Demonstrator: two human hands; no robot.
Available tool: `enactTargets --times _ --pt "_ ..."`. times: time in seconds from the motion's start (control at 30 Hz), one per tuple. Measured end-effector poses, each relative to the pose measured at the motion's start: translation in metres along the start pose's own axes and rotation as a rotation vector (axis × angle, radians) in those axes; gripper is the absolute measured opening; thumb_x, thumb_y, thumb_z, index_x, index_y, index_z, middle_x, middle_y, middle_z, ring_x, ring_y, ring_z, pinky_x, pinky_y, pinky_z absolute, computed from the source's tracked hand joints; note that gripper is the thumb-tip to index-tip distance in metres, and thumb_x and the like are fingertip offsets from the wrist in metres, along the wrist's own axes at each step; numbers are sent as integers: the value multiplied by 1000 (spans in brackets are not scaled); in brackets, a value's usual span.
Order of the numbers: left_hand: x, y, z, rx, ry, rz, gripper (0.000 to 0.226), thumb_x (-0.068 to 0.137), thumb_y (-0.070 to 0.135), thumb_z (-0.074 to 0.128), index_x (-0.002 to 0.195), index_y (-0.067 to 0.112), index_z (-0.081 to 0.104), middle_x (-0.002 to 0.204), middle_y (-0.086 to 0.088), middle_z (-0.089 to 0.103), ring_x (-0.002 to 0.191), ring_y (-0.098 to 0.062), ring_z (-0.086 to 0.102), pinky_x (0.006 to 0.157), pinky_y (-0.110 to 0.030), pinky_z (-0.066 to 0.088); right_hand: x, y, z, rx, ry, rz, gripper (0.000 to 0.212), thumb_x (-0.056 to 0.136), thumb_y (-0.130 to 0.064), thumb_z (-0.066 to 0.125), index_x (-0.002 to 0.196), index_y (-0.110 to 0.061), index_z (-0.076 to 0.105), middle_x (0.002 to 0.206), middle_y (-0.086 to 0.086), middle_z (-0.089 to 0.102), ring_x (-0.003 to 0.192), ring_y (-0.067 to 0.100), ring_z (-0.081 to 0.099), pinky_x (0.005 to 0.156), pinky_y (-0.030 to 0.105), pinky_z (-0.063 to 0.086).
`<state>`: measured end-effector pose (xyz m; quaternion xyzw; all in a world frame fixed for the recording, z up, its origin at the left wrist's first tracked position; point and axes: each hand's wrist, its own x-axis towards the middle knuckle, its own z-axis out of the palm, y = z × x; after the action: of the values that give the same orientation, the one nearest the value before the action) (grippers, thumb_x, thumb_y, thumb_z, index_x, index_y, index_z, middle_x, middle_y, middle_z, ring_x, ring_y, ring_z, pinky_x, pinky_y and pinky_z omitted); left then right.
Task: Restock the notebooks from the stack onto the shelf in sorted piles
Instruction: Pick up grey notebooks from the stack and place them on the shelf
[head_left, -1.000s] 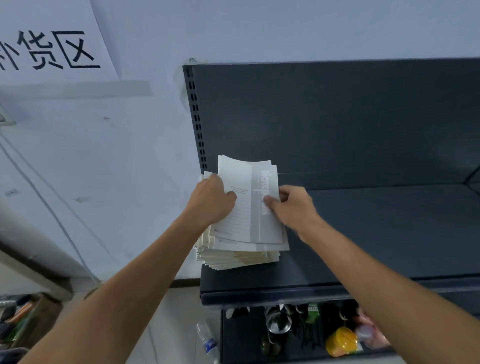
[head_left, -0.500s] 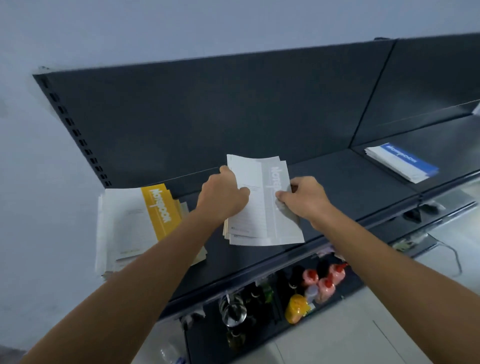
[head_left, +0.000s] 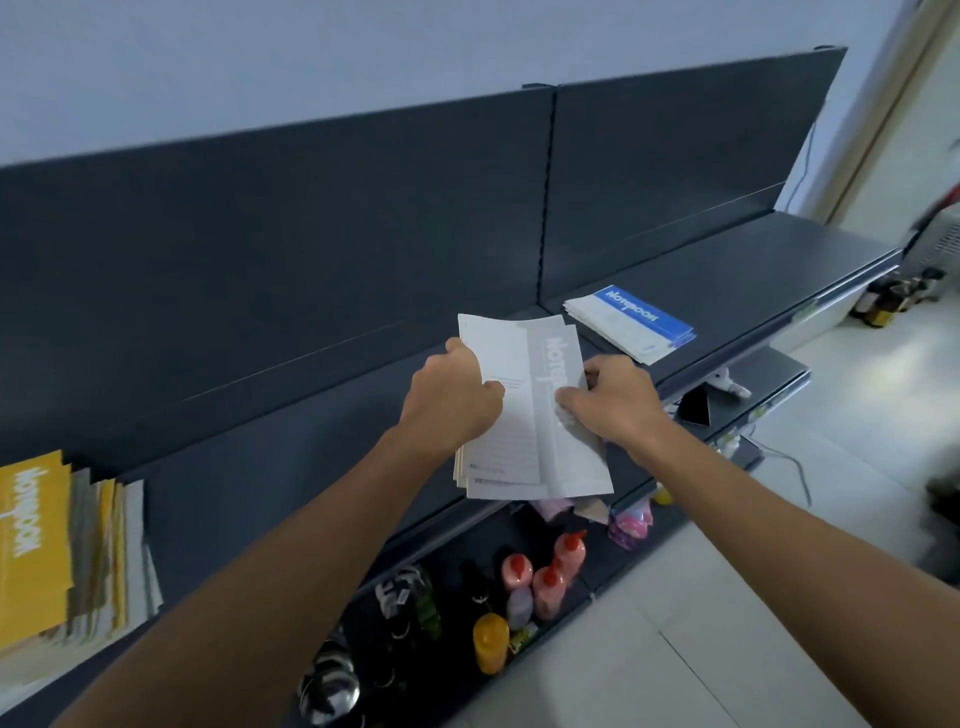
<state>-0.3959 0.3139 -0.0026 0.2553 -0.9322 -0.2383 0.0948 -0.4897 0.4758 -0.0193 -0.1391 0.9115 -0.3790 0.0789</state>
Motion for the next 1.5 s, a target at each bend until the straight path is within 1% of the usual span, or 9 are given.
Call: enactTargets --times 0.4,0.6,0.73,0.9,0.97,1.07,1.23,1.37,1.5 --pt "77 103 64 38 -131 78 29 96 29 57 114 11 43 97 -4 55 77 -16 54 52 -29 40 80 75 -74 7 49 74 26 85 -23 69 103 -4 69 100 8 72 94 27 68 84 44 57" --pt "130 142 95 18 -205 171 34 95 27 54 121 9 43 101 -5 56 88 -22 57 62 -34 48 122 104 -97 -9 156 150 24 82 -22 68 99 -4 70 94 6 73 90 25 67 77 37 56" --pt "153 172 112 30 -218 234 41 95 25 53 129 5 42 108 -9 57 94 -27 56 69 -37 50 141 123 -113 -30 216 179 22 82 -23 67 95 -6 71 91 4 73 79 19 64 61 30 49" --pt "172 208 134 -3 -254 312 29 94 24 53 116 6 44 119 -9 57 100 -33 60 77 -43 52 161 149 -140 -5 248 247 25 79 -25 67 98 -10 70 94 2 71 88 23 65 76 42 58" --pt "179 223 144 15 -236 326 26 94 24 53 111 8 43 109 -9 59 94 -32 60 70 -42 51 169 161 -151 6 255 256 26 79 -26 67 100 -11 69 96 2 71 90 24 66 81 45 58" --pt "189 249 162 88 -220 319 28 95 27 54 113 11 41 98 -6 58 88 -27 56 57 -34 41 184 181 -169 14 247 261 24 79 -25 67 99 -12 69 95 1 71 89 23 65 81 43 58" --pt "203 296 195 99 -226 280 33 95 31 58 118 11 44 113 -9 62 98 -29 61 72 -41 51 216 223 -205 -12 210 217 22 80 -27 68 96 -12 68 93 2 71 87 24 66 76 37 56" --pt "215 337 223 129 -189 222 32 94 36 62 112 17 44 110 -5 62 80 -18 56 59 -31 43 245 257 -235 -36 177 172 20 84 -26 65 99 -13 68 94 3 71 85 25 66 71 34 55" --pt "226 366 249 120 -172 158 34 93 37 64 113 16 46 111 -6 64 87 -24 61 69 -38 53 272 285 -259 -21 142 132 22 83 -27 65 101 -15 67 95 1 70 85 23 66 72 35 56"
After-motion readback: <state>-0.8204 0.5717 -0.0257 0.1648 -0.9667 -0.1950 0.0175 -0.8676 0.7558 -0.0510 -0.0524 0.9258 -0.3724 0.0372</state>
